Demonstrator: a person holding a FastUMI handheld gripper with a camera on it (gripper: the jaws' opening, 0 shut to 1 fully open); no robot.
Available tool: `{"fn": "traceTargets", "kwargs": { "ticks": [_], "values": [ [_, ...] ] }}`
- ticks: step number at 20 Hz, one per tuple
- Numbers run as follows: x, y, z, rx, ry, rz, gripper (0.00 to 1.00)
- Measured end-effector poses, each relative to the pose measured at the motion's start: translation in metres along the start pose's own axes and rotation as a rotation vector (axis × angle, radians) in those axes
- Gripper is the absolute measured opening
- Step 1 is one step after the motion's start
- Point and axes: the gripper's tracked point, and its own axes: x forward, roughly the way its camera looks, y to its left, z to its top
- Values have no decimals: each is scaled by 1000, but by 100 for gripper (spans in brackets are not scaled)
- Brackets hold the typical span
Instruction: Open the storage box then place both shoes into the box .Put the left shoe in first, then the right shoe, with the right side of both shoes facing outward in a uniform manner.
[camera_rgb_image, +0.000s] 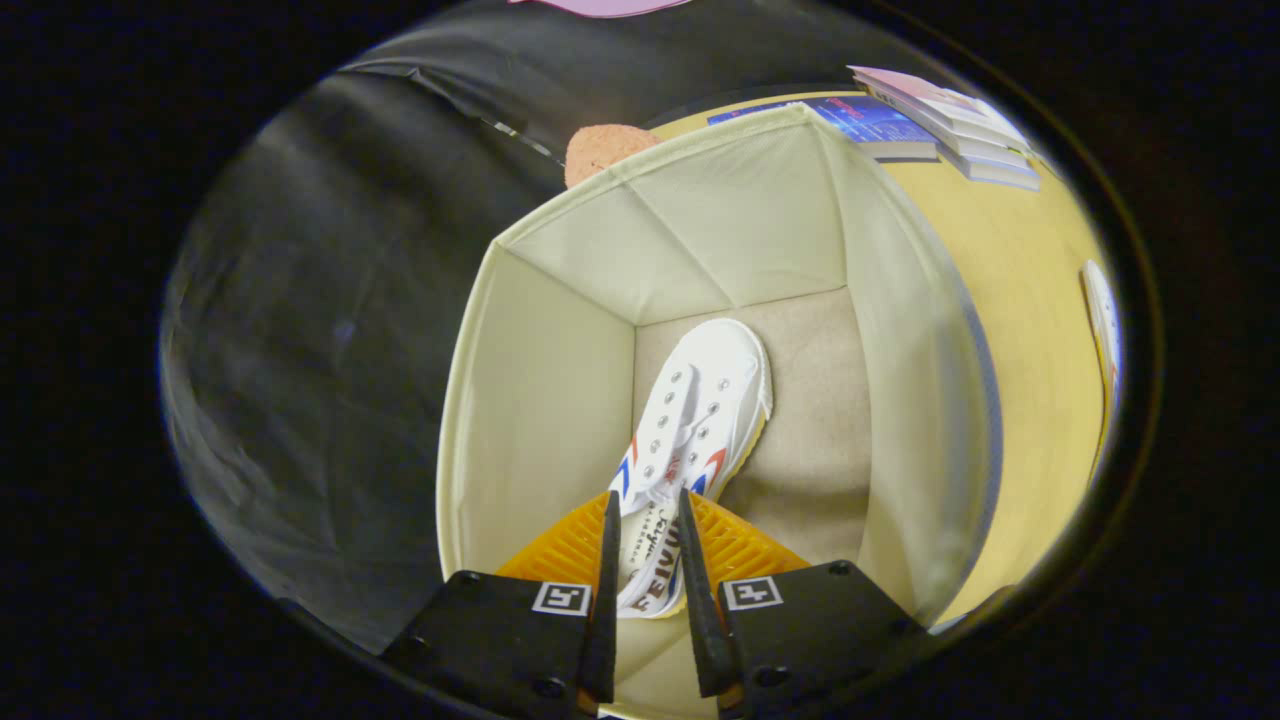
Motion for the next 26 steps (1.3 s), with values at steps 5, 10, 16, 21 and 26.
{"fn": "traceTargets", "kwargs": {
  "ticks": [5, 10, 16, 21, 26],
  "values": [
    [-21, 12, 7, 31, -25, 88, 34],
    [-61, 10, 42, 59, -132, 190, 34],
    [-116, -51, 95, 127, -282, 195, 34],
    [-151, -135, 127, 195, -350, 125, 34],
    [-184, -218, 136, 236, -374, 57, 34]
  ]
}}
